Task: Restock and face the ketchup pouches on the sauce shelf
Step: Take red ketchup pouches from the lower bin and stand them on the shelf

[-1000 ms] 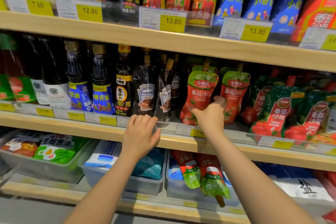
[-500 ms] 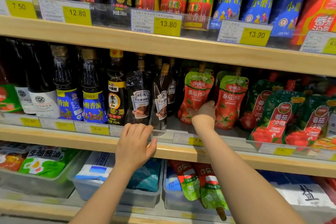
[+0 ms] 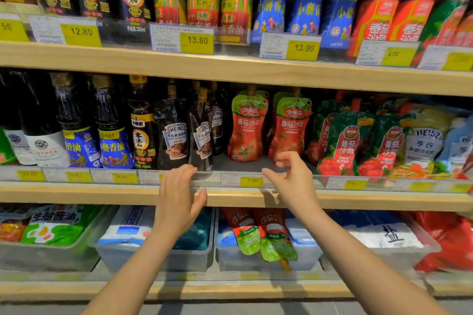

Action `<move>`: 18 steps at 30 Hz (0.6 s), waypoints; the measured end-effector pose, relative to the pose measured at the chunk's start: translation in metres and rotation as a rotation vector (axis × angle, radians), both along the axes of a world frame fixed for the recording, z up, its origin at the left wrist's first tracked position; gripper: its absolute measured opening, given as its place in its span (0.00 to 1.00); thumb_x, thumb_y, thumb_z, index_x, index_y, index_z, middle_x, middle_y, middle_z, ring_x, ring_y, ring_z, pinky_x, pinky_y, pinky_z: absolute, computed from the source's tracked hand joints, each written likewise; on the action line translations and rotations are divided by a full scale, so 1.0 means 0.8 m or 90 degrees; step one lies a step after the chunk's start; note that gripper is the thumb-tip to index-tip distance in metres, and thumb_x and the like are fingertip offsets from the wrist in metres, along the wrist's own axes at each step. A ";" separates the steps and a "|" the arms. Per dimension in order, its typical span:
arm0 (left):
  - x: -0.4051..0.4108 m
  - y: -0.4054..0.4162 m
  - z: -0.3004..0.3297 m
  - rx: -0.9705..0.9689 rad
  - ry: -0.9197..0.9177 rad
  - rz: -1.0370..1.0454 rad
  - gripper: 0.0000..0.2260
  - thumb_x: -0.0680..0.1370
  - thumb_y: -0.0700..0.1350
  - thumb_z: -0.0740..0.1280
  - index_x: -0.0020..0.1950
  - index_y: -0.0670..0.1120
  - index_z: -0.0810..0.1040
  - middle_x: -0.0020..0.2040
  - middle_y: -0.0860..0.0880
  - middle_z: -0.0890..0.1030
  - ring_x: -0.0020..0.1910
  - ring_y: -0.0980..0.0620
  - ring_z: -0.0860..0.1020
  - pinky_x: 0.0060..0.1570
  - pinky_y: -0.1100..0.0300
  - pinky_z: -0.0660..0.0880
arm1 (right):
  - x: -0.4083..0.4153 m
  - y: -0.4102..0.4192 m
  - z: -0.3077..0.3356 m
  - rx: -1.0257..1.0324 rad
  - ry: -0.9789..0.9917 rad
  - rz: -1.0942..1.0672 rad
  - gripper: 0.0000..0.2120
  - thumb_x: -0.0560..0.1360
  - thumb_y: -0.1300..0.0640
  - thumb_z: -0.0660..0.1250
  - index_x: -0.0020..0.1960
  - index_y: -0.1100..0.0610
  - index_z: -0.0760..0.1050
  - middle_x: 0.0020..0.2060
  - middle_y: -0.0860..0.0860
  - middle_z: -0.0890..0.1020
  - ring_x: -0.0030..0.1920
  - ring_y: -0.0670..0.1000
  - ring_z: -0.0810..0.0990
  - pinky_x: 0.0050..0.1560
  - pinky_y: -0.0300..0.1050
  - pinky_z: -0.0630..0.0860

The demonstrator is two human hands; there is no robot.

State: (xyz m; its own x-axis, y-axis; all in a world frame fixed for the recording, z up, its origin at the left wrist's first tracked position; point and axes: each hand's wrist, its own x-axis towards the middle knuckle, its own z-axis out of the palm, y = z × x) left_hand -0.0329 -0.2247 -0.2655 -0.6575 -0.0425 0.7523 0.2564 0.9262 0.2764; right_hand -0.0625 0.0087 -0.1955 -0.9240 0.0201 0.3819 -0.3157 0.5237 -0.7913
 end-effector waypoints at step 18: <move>0.036 0.186 -0.168 -0.094 -0.374 -0.144 0.31 0.74 0.51 0.64 0.74 0.48 0.56 0.76 0.48 0.58 0.74 0.49 0.55 0.74 0.54 0.53 | 0.047 0.088 -0.207 -0.286 -0.424 -0.012 0.16 0.75 0.61 0.66 0.60 0.61 0.69 0.37 0.56 0.79 0.30 0.48 0.78 0.30 0.37 0.76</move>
State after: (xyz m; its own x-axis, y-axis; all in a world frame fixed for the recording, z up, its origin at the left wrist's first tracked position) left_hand -0.0041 -0.0760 -0.4002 -0.9422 0.2220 0.2511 0.2946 0.9058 0.3045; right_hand -0.0246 0.0789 -0.3614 -0.9526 0.0591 -0.2983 0.3032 0.1107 -0.9465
